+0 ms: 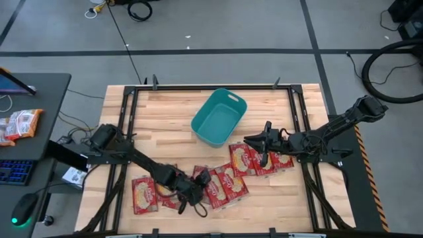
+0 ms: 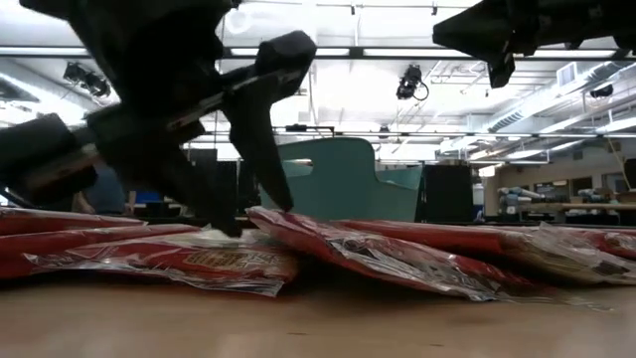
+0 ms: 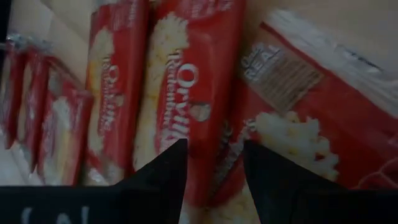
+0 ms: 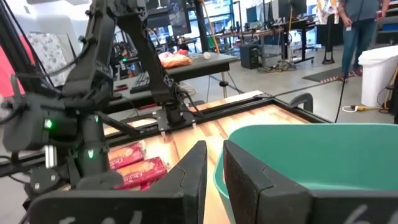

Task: Sort popcorn bags into baskets
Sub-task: Put the popcorn pack into the blue bin

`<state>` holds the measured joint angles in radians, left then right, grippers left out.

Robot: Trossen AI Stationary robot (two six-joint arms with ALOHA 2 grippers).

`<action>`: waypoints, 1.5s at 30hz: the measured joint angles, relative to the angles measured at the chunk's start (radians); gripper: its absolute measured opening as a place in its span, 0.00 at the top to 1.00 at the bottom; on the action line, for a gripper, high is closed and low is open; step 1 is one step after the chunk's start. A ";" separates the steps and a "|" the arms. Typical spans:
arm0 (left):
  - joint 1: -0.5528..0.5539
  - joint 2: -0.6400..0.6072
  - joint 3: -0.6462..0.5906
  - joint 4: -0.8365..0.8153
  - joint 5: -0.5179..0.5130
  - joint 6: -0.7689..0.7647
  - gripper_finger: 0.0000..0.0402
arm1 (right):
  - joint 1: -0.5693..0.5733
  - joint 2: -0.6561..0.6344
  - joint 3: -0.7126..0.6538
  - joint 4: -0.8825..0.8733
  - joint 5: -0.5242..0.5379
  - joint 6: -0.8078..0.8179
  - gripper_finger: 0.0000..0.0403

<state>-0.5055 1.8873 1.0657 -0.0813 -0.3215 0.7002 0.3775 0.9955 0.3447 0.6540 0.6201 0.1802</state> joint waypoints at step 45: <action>0.061 -0.302 -0.002 -0.208 0.062 -0.297 0.95 | 0.000 0.000 0.000 -0.003 -0.019 -0.015 0.85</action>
<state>-0.4445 1.5857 1.0641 -0.2891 -0.2592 0.4036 0.3775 0.9955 0.3447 0.6510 0.6010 0.1654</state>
